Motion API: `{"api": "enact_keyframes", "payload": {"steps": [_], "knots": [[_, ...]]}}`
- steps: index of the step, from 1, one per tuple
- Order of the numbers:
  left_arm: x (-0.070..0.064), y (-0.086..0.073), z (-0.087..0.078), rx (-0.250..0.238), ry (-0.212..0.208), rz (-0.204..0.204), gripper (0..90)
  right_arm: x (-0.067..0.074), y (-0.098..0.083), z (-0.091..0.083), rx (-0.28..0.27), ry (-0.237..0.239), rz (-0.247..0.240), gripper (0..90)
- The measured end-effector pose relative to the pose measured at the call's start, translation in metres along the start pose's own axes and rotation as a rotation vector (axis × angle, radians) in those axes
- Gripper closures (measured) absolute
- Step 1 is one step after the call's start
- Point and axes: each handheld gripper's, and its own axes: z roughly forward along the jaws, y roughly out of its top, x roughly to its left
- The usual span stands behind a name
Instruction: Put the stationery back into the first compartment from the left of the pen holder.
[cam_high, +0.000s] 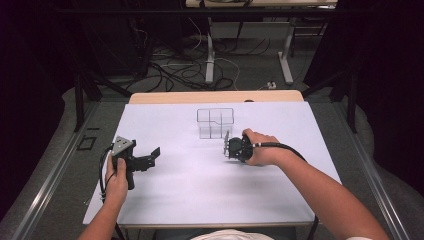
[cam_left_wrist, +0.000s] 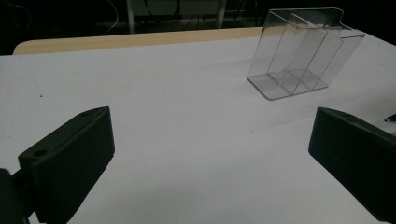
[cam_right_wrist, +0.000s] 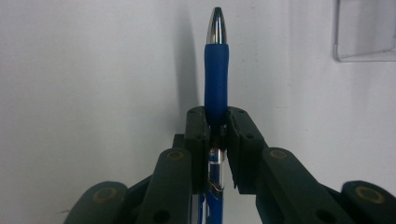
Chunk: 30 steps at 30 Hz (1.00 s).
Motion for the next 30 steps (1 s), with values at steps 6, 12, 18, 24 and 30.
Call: {"api": "enact_keyframes", "payload": {"steps": [6,12,18,24,30], "knots": [[0.0,0.0,0.0,0.002,0.0,-0.001,0.2,-0.004,0.001,-0.006,-0.035,-0.027,0.029,79.7],[0.0,0.0,0.0,0.0,0.001,-0.002,0.2,-0.009,0.002,-0.012,-0.088,-0.05,0.054,79.7],[0.0,0.0,0.0,0.0,0.001,-0.004,0.2,-0.017,0.005,-0.026,-0.191,-0.071,0.129,79.6],[0.0,0.0,0.0,0.0,0.001,-0.005,0.2,-0.023,0.009,-0.039,-0.297,-0.104,0.196,79.7],[0.001,0.0,0.001,-0.003,0.003,-0.006,0.2,-0.029,0.011,-0.051,-0.397,-0.143,0.295,79.7]]}}
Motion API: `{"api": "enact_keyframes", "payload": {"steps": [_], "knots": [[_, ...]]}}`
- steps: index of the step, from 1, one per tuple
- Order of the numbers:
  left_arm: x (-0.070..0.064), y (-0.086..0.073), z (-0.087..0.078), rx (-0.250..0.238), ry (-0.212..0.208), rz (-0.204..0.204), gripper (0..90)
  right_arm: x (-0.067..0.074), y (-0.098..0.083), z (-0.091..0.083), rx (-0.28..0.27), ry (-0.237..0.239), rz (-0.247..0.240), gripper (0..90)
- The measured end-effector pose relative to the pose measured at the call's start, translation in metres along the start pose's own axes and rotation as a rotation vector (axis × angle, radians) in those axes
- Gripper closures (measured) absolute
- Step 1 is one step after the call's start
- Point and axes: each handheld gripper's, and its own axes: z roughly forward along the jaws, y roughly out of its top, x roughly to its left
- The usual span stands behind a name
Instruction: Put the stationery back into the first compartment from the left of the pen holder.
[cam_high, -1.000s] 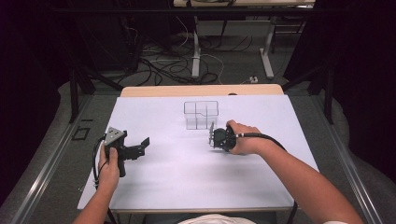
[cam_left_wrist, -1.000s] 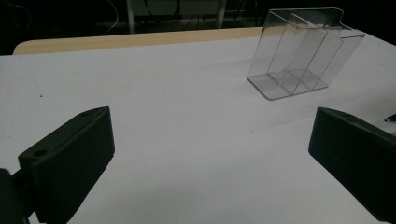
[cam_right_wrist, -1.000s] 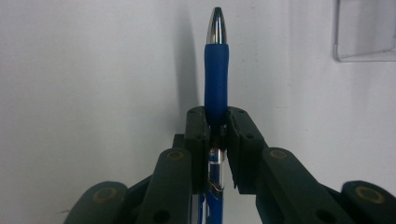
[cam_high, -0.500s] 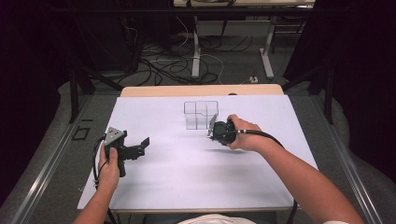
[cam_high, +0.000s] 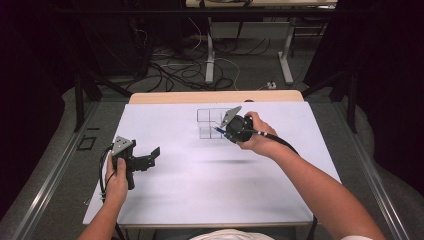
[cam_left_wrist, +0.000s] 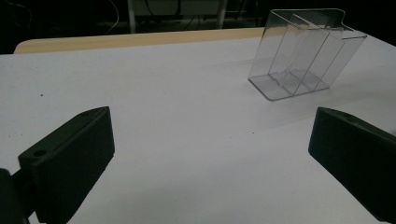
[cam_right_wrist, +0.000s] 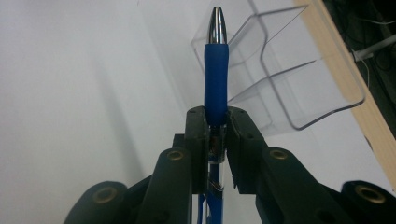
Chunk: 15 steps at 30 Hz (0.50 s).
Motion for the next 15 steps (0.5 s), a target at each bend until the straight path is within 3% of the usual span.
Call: {"api": "enact_keyframes", "payload": {"steps": [1,3,5,6,8,9,15], "knots": [[0.0,0.0,0.0,-0.001,0.0,-0.001,0.2,0.0,0.0,0.0,0.0,0.0,0.0,79.7],[0.0,0.0,0.0,-0.001,0.001,-0.004,0.2,-0.004,0.003,-0.004,-0.063,-0.005,0.054,79.7],[0.001,0.0,0.0,0.0,0.002,-0.005,0.2,-0.006,0.004,-0.005,-0.083,-0.001,0.066,79.7],[0.001,0.0,0.001,0.002,0.003,-0.005,0.2,-0.008,0.007,-0.008,-0.124,0.003,0.107,79.7],[0.001,0.0,0.001,0.003,0.004,-0.005,0.2,-0.011,0.009,-0.009,-0.162,0.006,0.136,79.7],[0.001,0.0,0.001,0.003,0.004,-0.004,0.2,-0.011,0.009,-0.009,-0.162,0.006,0.136,79.7],[0.001,0.0,0.001,0.003,0.003,-0.004,0.2,-0.02,0.013,-0.011,-0.252,-0.019,0.257,79.7]]}}
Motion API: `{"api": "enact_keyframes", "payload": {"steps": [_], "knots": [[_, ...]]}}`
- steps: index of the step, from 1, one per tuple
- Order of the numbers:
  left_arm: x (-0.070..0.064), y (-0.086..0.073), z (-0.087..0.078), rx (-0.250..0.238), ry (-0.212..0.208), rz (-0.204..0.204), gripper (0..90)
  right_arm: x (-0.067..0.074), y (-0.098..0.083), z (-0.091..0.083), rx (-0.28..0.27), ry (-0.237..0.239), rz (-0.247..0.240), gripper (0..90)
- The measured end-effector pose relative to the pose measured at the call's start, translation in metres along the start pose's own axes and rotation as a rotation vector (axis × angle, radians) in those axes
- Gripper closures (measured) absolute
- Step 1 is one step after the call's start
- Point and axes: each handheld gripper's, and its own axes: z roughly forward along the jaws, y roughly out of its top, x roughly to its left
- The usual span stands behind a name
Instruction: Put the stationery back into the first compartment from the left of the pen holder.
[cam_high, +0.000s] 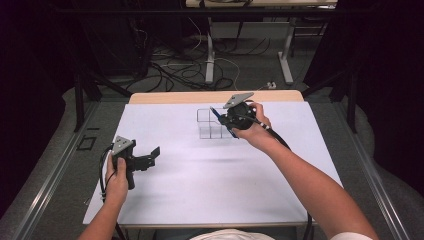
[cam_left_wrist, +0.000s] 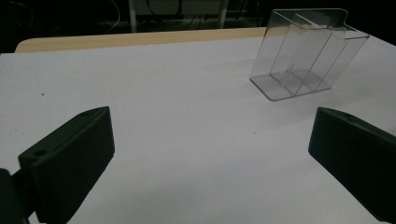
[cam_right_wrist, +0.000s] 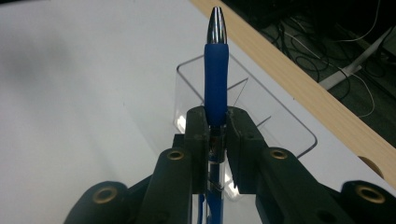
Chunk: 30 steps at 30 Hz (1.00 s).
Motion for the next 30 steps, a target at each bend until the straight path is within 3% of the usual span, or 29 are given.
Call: {"api": "enact_keyframes", "payload": {"steps": [1,2,6,15,22,24,30], "knots": [[0.0,0.0,0.0,0.005,0.0,0.007,0.2,-0.002,0.003,-0.001,-0.036,-0.002,0.039,79.7],[0.001,0.0,0.0,0.004,0.0,0.007,0.2,-0.002,0.003,-0.001,-0.036,-0.002,0.039,79.7],[0.0,0.0,0.0,-0.002,0.001,0.001,0.2,-0.007,0.01,-0.003,-0.152,-0.024,0.123,79.7],[0.0,0.0,0.0,0.006,-0.005,0.013,0.2,-0.013,0.017,-0.007,-0.271,-0.072,0.191,79.7],[0.0,0.0,-0.001,-0.004,-0.003,0.005,0.2,-0.018,0.021,-0.006,-0.292,-0.089,0.241,79.7],[0.001,0.0,-0.001,-0.004,-0.003,0.005,0.2,-0.019,0.025,-0.004,-0.321,-0.086,0.259,79.7],[0.001,0.0,-0.001,-0.008,-0.003,0.001,0.2,-0.017,0.037,0.002,-0.341,-0.09,0.267,79.7]]}}
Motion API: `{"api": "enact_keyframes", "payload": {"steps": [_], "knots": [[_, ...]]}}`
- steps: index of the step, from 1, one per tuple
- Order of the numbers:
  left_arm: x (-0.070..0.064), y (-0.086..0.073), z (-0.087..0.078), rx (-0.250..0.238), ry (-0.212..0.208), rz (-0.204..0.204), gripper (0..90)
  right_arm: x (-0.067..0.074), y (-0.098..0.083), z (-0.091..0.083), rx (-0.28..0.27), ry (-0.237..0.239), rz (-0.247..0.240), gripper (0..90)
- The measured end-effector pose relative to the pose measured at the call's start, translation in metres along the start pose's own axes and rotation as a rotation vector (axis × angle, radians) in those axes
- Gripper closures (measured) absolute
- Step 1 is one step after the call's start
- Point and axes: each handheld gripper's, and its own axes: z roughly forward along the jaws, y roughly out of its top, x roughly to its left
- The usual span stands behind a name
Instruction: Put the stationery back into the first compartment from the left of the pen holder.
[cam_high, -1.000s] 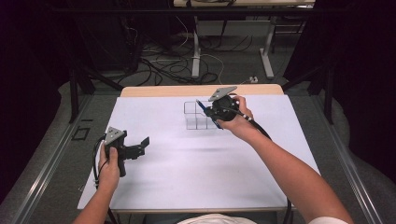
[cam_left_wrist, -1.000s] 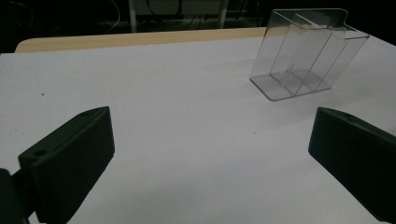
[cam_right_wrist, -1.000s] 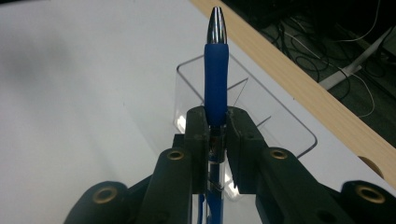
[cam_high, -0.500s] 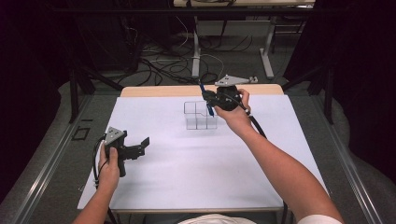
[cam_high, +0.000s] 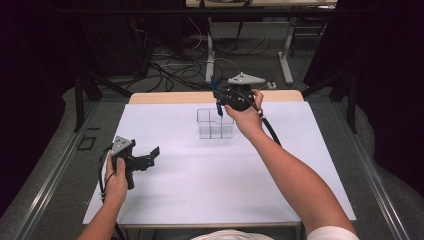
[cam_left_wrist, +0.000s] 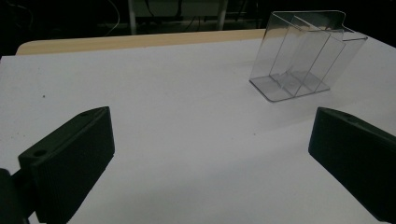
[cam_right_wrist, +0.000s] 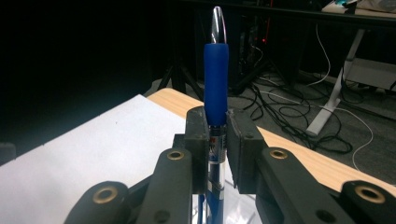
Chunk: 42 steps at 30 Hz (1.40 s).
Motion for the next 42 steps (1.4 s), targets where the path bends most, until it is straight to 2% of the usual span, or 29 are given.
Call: {"api": "enact_keyframes", "payload": {"steps": [8,14,23,36,42], "knots": [[0.0,0.0,-0.001,-0.005,0.0,-0.002,0.2,0.006,0.009,0.015,-0.017,-0.013,0.01,79.7],[0.001,0.001,-0.001,-0.008,-0.001,-0.004,0.2,0.007,0.009,0.026,-0.016,-0.027,0.019,79.7],[0.002,0.001,-0.001,-0.011,-0.003,-0.009,0.2,0.009,0.001,0.046,-0.003,-0.027,0.043,79.7],[0.002,0.001,-0.001,-0.011,-0.004,-0.006,0.2,0.016,-0.009,0.058,0.022,-0.01,0.065,79.6],[0.002,0.001,-0.001,-0.01,-0.004,-0.007,0.2,0.018,-0.016,0.062,0.043,-0.006,0.055,79.6]]}}
